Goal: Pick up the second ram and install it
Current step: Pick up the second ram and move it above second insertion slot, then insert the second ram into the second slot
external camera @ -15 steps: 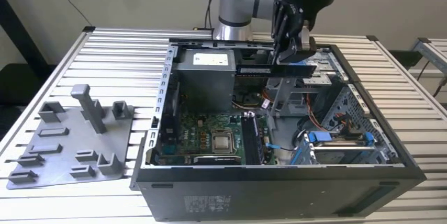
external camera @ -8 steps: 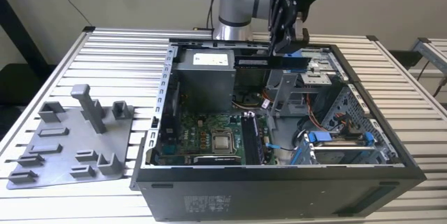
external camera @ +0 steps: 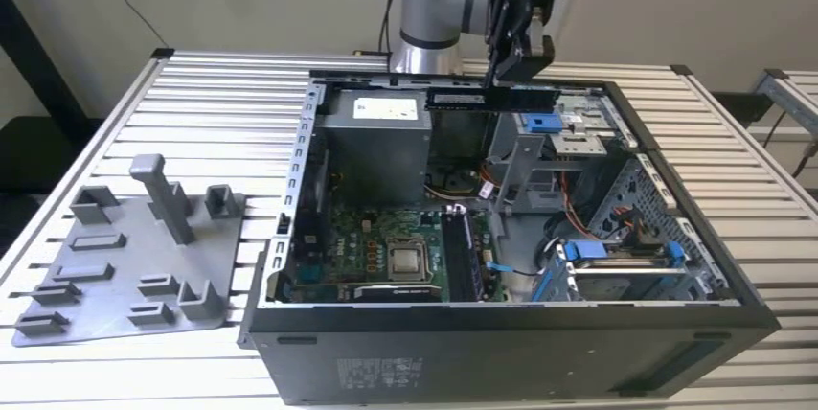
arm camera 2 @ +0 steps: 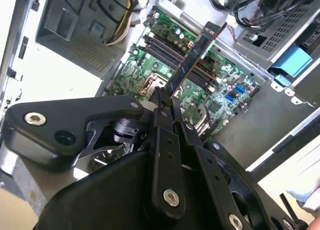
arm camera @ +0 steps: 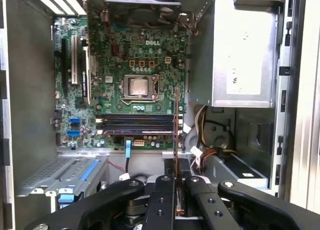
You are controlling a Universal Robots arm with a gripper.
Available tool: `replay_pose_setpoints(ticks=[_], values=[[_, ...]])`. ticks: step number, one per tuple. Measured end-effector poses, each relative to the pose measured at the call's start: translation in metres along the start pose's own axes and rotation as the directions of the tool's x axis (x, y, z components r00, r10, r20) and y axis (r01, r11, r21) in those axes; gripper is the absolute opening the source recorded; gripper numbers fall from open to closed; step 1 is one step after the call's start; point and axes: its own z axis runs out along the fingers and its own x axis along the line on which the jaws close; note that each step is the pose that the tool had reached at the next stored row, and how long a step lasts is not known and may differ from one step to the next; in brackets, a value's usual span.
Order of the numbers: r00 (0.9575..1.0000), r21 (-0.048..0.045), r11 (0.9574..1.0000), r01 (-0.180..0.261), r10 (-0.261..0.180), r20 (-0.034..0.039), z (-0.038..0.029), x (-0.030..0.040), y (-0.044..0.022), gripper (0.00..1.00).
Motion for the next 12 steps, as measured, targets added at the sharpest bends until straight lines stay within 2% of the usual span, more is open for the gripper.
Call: replay_pose_setpoints(ticks=[12], values=[[1.0,0.0,1.0,0.0,0.0,0.0001,0.0001,-0.0017,0.0,0.14]])
